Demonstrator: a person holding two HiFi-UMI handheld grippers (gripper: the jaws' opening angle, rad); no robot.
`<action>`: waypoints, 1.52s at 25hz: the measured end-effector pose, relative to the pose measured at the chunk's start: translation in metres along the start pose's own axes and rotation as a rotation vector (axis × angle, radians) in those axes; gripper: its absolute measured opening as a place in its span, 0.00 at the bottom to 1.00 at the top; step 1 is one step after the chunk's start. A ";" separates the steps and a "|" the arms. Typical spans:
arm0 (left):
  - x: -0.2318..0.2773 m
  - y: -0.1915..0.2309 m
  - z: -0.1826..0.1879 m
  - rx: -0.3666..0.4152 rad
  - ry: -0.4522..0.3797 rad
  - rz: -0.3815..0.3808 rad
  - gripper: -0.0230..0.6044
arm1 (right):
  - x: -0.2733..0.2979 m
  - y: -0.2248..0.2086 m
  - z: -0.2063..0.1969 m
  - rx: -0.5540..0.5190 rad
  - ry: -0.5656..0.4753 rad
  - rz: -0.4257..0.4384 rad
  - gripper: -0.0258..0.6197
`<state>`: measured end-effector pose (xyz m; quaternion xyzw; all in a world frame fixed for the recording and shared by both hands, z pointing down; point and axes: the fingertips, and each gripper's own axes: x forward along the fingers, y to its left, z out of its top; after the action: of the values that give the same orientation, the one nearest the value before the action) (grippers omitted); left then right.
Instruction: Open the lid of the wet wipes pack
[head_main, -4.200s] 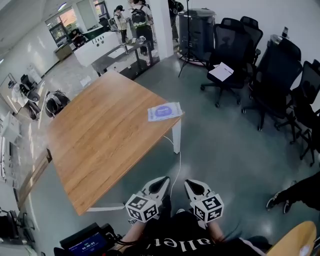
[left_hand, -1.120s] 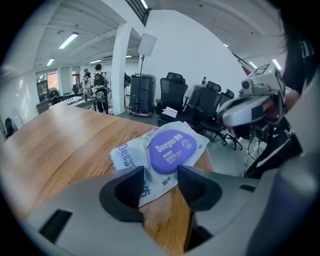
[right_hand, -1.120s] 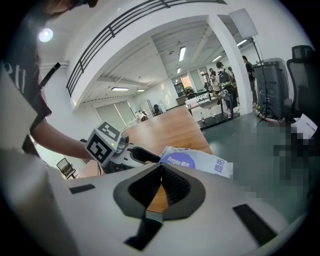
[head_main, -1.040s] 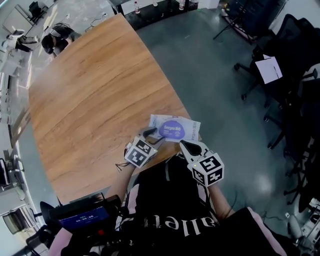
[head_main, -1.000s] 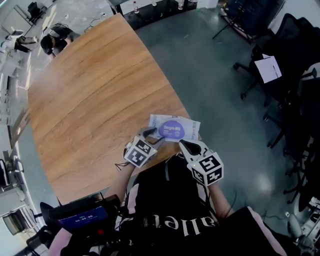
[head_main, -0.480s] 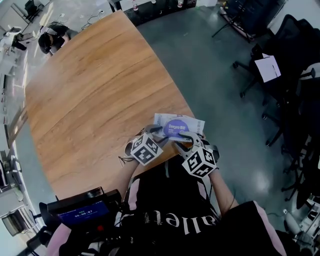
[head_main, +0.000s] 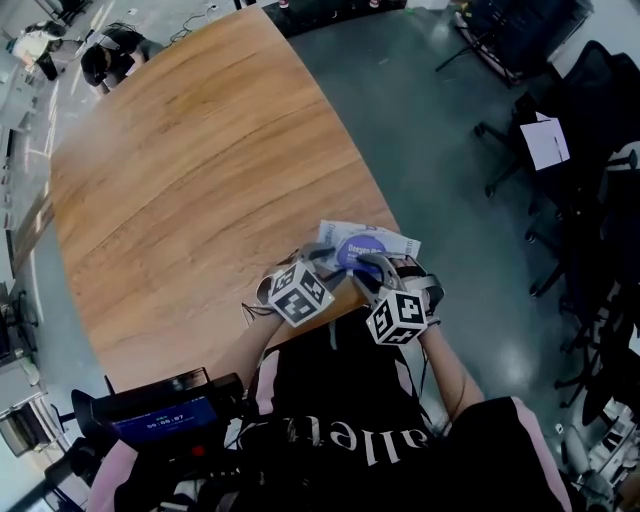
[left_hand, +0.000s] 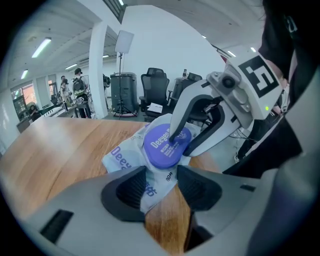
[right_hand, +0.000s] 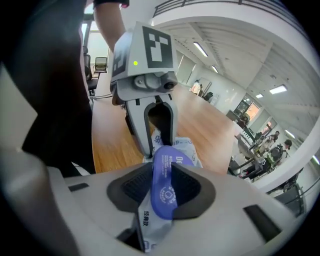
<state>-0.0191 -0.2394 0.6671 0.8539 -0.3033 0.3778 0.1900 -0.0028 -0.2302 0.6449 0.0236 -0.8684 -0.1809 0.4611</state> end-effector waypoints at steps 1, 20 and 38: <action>0.001 -0.002 0.001 0.002 -0.005 0.001 0.35 | -0.002 0.001 -0.001 -0.011 -0.008 0.000 0.22; -0.001 0.007 0.000 0.015 -0.022 -0.018 0.35 | -0.004 -0.004 0.013 -0.107 -0.071 0.055 0.19; -0.002 0.007 -0.002 0.052 -0.016 -0.023 0.35 | -0.009 -0.009 0.015 0.008 -0.106 0.039 0.10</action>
<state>-0.0257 -0.2426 0.6677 0.8651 -0.2849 0.3764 0.1698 -0.0106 -0.2329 0.6271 -0.0013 -0.8926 -0.1694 0.4178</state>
